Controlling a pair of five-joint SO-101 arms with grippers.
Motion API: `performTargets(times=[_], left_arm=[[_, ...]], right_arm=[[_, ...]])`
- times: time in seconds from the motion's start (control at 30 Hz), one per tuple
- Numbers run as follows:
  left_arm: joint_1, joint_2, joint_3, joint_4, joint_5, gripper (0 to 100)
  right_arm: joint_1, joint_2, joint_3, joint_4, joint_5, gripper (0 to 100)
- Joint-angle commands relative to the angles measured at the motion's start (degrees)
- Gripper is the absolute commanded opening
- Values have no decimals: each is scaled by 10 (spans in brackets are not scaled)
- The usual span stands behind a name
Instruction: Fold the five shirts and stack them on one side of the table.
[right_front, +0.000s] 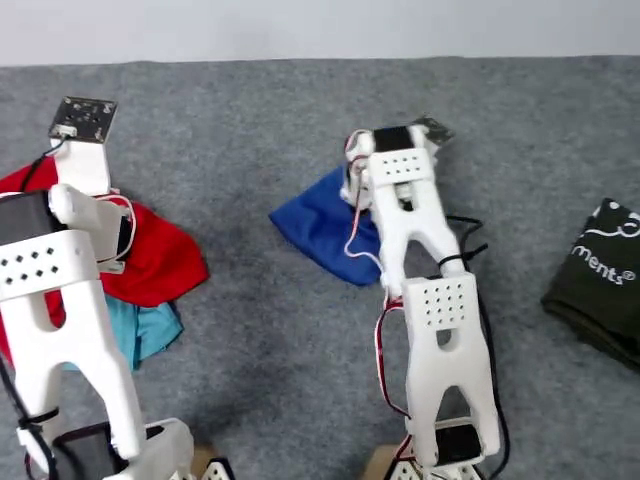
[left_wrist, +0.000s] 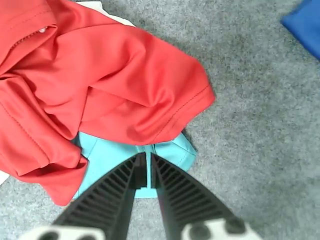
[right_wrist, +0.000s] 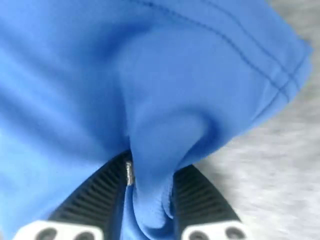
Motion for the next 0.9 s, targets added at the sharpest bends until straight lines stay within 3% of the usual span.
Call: performTargets(times=[0.0,0.2,0.47,0.73,0.87], left_arm=[[-2,-22,-2,11,0,22],[-2,-22,-1,11,0,22],[0,-22,-1,11,0,22],[1,-22,-1,11,0,22],[1,-21,-1,11,0,22]], right_arm=[[41,-79,-60,41,39,9],[98,-183,-60,39,118,9],[159,-264,-51,40,292,9],[221,-387,74,40,469,9],[258,-438,149,40,516,9]])
